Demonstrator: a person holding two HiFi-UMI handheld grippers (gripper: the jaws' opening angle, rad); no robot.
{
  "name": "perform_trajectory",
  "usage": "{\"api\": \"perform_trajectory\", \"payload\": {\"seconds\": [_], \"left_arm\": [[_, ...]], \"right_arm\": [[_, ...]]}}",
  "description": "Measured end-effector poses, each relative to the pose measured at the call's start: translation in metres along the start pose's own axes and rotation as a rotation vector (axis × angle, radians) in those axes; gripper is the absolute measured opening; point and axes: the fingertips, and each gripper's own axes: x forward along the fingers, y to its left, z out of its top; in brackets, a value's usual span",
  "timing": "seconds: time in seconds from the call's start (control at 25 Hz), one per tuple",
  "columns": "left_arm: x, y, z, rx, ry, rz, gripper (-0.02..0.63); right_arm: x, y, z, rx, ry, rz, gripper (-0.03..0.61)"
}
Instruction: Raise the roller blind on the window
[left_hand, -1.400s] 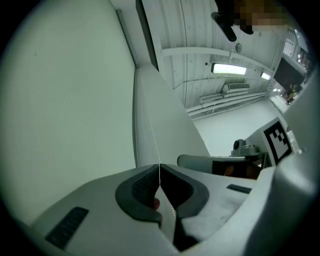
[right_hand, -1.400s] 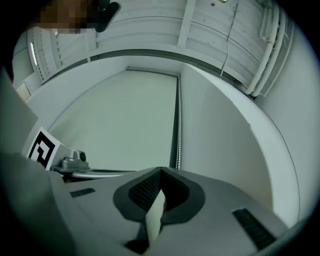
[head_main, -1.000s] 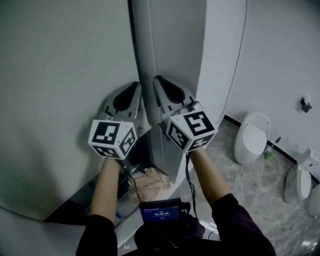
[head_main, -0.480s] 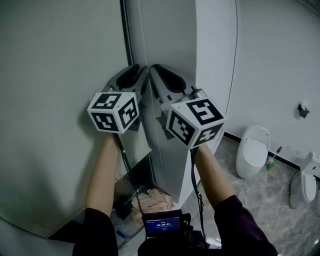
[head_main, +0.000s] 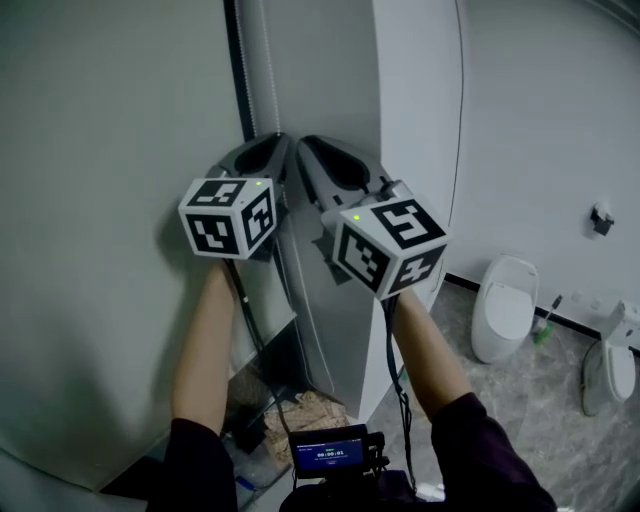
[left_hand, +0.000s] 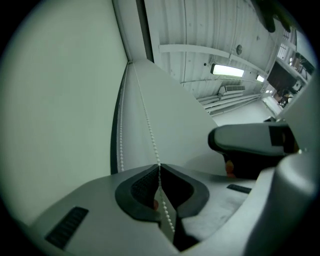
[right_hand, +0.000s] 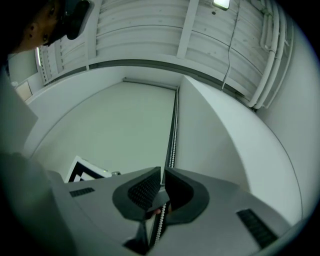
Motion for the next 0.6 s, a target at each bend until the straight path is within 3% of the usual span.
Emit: {"api": "perform_trajectory", "payload": {"seconds": [0.2,0.32,0.6], "left_arm": [[-0.037,0.003,0.012,-0.001,-0.088,0.043,0.02],[-0.06,0.002,0.007,0.016,-0.101,0.067,0.02],[-0.08,-0.02,-0.035,-0.032,0.002,0.047,0.018]], "right_arm": [[0.03,0.01,-0.001,0.025,0.039,0.086,0.101],[0.048,0.018,0.013,0.035,0.02,0.119,0.104],[0.098,0.013,0.075,0.01,0.005,0.123,0.103]]}}
